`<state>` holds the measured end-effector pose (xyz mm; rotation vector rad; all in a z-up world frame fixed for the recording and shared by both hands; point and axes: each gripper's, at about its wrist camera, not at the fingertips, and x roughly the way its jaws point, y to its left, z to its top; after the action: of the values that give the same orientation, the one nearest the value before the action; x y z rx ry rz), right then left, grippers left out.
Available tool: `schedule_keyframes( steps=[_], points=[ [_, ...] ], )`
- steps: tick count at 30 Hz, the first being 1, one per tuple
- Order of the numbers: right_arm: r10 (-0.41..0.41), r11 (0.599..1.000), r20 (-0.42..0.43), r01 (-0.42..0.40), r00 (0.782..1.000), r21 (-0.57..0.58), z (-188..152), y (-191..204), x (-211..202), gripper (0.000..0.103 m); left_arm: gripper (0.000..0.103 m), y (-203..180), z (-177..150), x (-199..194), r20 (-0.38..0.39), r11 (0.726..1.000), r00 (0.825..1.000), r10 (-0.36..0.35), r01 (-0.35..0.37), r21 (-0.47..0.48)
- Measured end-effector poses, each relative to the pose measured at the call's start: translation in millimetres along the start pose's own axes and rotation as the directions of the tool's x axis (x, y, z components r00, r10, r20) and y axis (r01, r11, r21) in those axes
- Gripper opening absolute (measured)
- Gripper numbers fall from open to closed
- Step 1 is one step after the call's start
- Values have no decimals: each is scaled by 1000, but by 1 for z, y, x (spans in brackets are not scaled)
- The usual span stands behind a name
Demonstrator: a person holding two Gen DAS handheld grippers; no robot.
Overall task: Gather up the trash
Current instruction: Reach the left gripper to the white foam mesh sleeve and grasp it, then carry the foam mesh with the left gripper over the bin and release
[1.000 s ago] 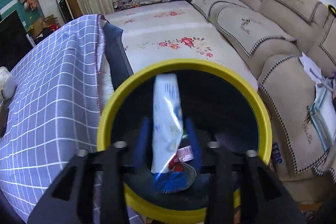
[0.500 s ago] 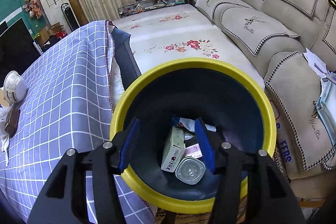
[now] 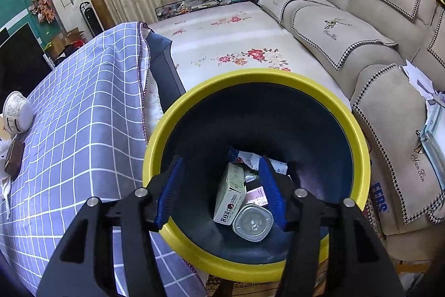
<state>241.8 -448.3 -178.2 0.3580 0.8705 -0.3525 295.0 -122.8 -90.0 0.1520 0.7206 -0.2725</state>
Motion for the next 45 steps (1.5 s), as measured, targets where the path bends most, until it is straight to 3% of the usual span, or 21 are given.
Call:
schedule_keyframes(
  steps=[3, 5, 7, 11, 14, 16, 20, 26, 27, 28, 29, 30, 35, 38, 43, 45],
  points=[
    [0, 1000, -2, 0, 1000, -4, 1, 1, 1, 54, 92, -2, -1, 9, -8, 998, 1000, -8, 8, 64],
    [-1, 1000, -3, 1, 1000, -6, 1, 2, 2, 54, 86, -3, -2, 17, -24, 995, 1000, -12, 15, 98],
    [0, 1000, -5, 0, 1000, -7, 1, 4, 3, 54, 74, -4, -3, 22, -37, 992, 999, -13, 18, 121],
    [3, 1000, -8, -3, 1000, -16, 1, 9, 4, 54, 60, -4, -3, 30, -49, 989, 998, -32, 39, 142],
    [5, 1000, -6, -6, 1000, -26, 1, 13, 2, 54, 44, -7, -4, 33, -53, 985, 998, -40, 49, 164],
    [7, 1000, -2, -7, 1000, -27, 3, 14, 0, 54, 27, -9, -4, 36, -64, 983, 997, -51, 62, 175],
    [12, 1000, 7, -11, 1000, -24, 4, 14, -4, 54, 6, -14, -3, 36, -66, 979, 996, -63, 74, 188],
    [20, 999, 6, -20, 1000, -25, 3, 12, -5, 54, 7, -29, 0, 24, -49, 969, 995, -86, 95, 227],
    [22, 999, 6, -21, 1000, -23, 3, 12, -5, 54, 20, -34, 1, 22, -42, 965, 997, -71, 79, 250],
    [26, 999, 4, -26, 1000, -21, 3, 11, -4, 54, 56, -39, 4, 21, -27, 961, 998, -52, 57, 269],
    [29, 999, 4, -29, 1000, -18, 3, 11, -4, 54, 68, -43, 4, 18, -2, 957, 999, -43, 42, 286],
    [31, 999, 4, -31, 1000, -17, 3, 11, -4, 54, 72, -48, 5, 15, 23, 951, 999, -43, 34, 308],
    [31, 999, -2, -31, 1000, -16, 1, 9, -2, 54, 72, -66, 16, 20, 8, 930, 998, -62, 55, 363],
    [33, 999, -4, -33, 999, -11, 1, 7, 0, 54, 65, -79, 21, 33, -14, 912, 998, -59, 60, 406],
    [33, 999, -2, -33, 999, -10, 1, 4, 0, 54, 18, -95, 20, 51, -91, 871, 993, -77, 111, 478],
    [33, 999, 0, -33, 999, -5, 1, 1, -1, 54, 13, -100, 19, 46, -96, 860, 992, -81, 118, 497]
  ],
)
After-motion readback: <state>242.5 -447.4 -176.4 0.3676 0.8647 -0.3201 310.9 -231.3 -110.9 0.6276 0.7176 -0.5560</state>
